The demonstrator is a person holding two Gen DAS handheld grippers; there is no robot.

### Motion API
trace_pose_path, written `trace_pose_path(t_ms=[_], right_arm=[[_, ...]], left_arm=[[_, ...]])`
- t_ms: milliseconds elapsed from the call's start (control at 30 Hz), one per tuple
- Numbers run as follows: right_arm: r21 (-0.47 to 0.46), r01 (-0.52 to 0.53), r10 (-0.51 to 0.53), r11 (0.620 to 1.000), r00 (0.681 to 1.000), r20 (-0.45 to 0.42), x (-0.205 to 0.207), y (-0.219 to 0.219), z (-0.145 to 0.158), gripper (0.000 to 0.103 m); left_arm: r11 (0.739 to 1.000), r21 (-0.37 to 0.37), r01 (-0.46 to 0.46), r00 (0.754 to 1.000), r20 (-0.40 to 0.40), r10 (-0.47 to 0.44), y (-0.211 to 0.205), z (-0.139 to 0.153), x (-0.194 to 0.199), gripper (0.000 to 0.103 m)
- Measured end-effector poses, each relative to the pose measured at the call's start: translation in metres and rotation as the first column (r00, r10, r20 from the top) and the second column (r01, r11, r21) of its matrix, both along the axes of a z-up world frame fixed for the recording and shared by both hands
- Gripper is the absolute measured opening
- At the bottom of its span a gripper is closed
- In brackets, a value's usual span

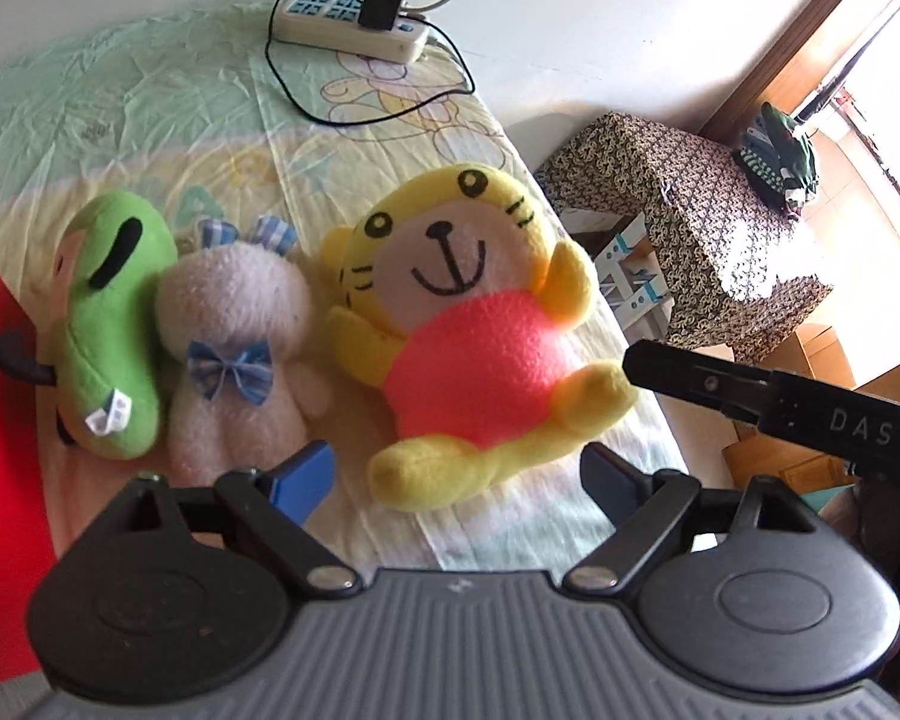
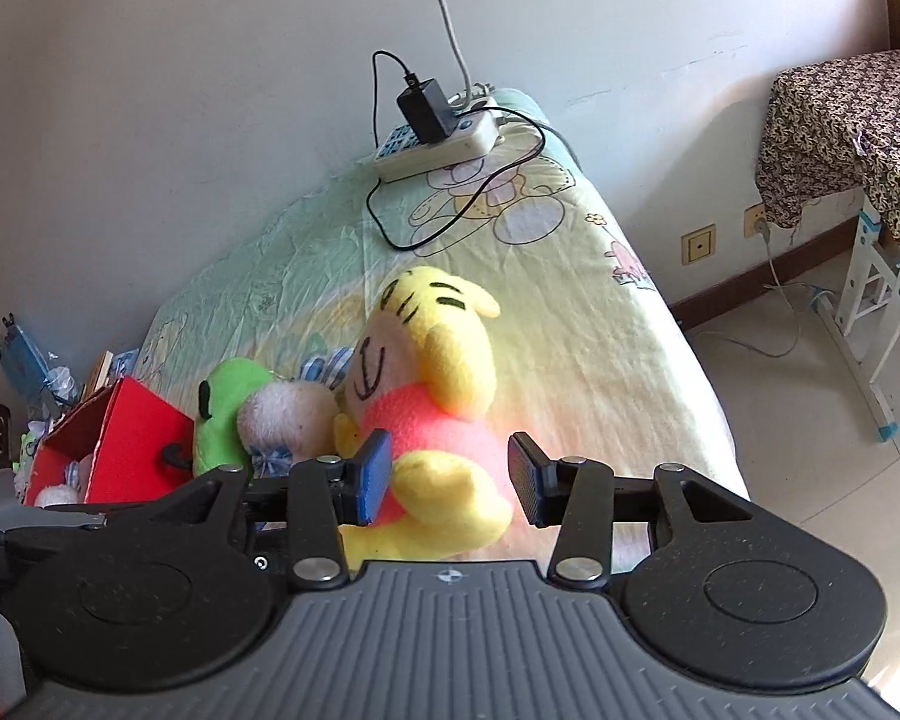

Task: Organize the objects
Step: 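Withdraw the right gripper from the box toward the yellow tiger plush, then grasp the yellow tiger plush with the right gripper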

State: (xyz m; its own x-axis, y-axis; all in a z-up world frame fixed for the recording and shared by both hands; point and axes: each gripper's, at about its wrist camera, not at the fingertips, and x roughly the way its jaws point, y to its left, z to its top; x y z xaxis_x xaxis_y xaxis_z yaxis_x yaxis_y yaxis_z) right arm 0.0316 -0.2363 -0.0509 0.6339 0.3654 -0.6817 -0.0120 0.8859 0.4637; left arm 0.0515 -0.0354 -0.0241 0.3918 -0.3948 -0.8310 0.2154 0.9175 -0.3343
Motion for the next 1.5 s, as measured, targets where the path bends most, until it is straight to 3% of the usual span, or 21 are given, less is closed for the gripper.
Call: trace_pose_path(t_ms=[433,667,967,1500], right_arm=[[0.077,-0.008,0.015,0.997,0.995,-0.1,0.044,-0.001,-0.034,0.046],[0.162,-0.018,0.041,0.987,0.989,-0.142,0.067,0.0,-0.054,0.05],[0.253,-0.044,0.089,0.967,0.982,-0.167,0.083,0.005,-0.076,0.053],[0.202,-0.094,0.121,0.975,0.985,-0.123,0.07,0.01,-0.059,0.039]], left_arm=[[0.999,-0.045,-0.001,0.998,-0.061,-0.002,-0.011,-0.029,0.038,0.091],[0.997,-0.075,0.024,0.996,-0.083,-0.03,-0.01,-0.047,0.054,0.091],[0.992,-0.13,-0.005,0.993,-0.121,-0.011,-0.002,-0.062,0.072,0.1],[0.993,-0.12,0.016,0.997,-0.075,-0.025,-0.005,-0.053,0.059,0.091]])
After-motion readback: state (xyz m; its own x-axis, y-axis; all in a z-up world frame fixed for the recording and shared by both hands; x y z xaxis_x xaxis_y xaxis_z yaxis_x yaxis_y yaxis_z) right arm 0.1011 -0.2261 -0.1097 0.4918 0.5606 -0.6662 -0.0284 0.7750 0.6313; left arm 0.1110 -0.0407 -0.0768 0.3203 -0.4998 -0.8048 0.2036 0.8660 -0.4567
